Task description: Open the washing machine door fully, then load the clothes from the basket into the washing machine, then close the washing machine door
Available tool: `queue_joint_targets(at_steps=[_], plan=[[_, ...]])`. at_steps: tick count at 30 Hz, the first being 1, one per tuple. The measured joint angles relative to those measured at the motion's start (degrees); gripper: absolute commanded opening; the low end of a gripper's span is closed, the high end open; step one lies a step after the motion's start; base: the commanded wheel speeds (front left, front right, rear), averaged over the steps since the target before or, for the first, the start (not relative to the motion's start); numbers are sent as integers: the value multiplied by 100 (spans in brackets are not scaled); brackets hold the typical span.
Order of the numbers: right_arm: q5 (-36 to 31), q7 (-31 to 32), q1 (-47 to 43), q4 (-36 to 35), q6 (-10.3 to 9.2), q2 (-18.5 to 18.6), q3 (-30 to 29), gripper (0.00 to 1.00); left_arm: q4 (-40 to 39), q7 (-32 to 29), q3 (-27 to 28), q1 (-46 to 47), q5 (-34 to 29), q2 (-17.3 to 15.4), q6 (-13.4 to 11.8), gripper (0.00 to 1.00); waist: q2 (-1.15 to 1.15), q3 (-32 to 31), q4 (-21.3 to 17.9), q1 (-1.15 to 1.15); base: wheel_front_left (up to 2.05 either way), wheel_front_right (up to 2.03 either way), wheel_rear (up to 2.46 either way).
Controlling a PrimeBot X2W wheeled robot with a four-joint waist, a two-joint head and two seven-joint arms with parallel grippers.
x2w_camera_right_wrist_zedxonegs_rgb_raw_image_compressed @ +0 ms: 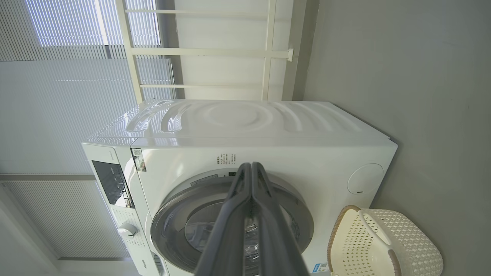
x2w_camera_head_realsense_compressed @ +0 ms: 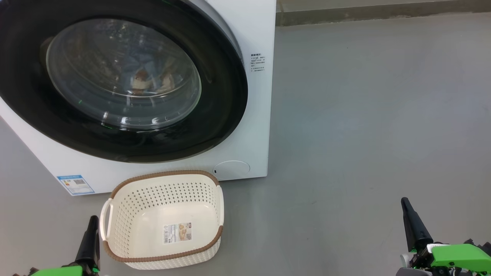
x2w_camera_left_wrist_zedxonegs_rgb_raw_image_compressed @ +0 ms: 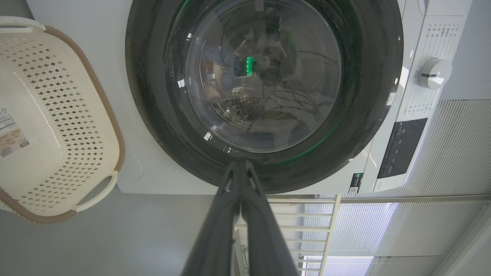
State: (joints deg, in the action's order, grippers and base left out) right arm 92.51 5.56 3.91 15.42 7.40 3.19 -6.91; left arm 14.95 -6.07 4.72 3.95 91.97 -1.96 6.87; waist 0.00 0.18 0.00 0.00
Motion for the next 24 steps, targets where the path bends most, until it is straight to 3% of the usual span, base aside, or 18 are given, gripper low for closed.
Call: queue_joint_targets(at_steps=[24], plan=[[-1,38,0,0,0,-10,-41,0,0,0,0,0,0,0,0,0,0,0,0,0,0,0,0]])
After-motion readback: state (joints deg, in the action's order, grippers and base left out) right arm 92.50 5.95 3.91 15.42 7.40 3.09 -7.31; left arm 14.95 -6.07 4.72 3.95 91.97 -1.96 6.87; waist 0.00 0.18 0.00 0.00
